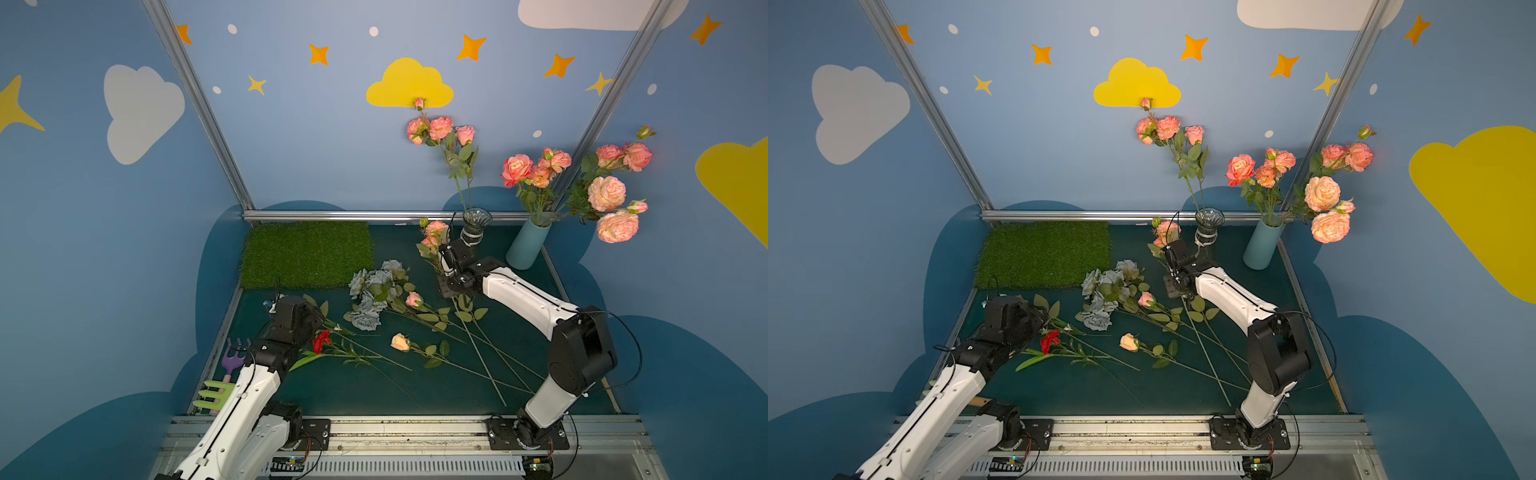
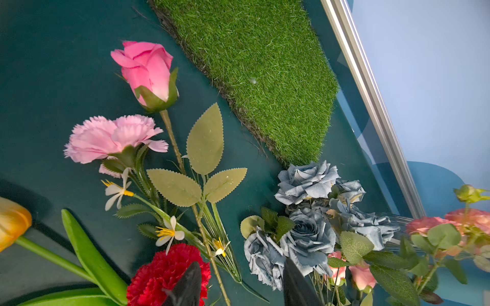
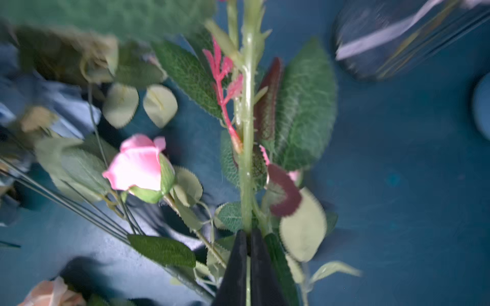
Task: Place the pink flowers into the vase
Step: Pick up the flower at the center of the board.
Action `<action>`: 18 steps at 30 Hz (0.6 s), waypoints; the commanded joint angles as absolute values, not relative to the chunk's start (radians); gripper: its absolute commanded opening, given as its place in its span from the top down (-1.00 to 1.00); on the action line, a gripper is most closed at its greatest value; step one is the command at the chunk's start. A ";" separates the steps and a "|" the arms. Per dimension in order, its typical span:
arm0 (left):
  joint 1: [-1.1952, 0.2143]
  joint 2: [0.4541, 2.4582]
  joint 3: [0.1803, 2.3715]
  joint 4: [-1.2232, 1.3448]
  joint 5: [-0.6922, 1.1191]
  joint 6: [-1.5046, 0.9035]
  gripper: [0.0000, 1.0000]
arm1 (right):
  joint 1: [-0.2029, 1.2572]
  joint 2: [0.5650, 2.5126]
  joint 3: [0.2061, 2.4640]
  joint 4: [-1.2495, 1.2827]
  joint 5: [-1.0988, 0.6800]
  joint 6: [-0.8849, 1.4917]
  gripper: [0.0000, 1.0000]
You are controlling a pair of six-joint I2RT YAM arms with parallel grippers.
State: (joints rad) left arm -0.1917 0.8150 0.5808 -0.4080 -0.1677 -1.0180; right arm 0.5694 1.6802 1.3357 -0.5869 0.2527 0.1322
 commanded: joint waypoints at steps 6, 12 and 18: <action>-0.190 0.807 0.572 -0.373 -0.158 -0.999 -0.02 | 0.605 1.540 1.312 -0.286 0.426 0.041 1.00; -0.189 0.826 0.572 -0.347 -0.160 -0.986 -0.02 | 0.616 1.407 1.227 0.100 0.436 -0.057 1.00; -0.187 0.866 0.575 -0.313 -0.147 -0.980 -0.02 | 0.611 1.414 1.357 0.230 0.488 -0.140 1.00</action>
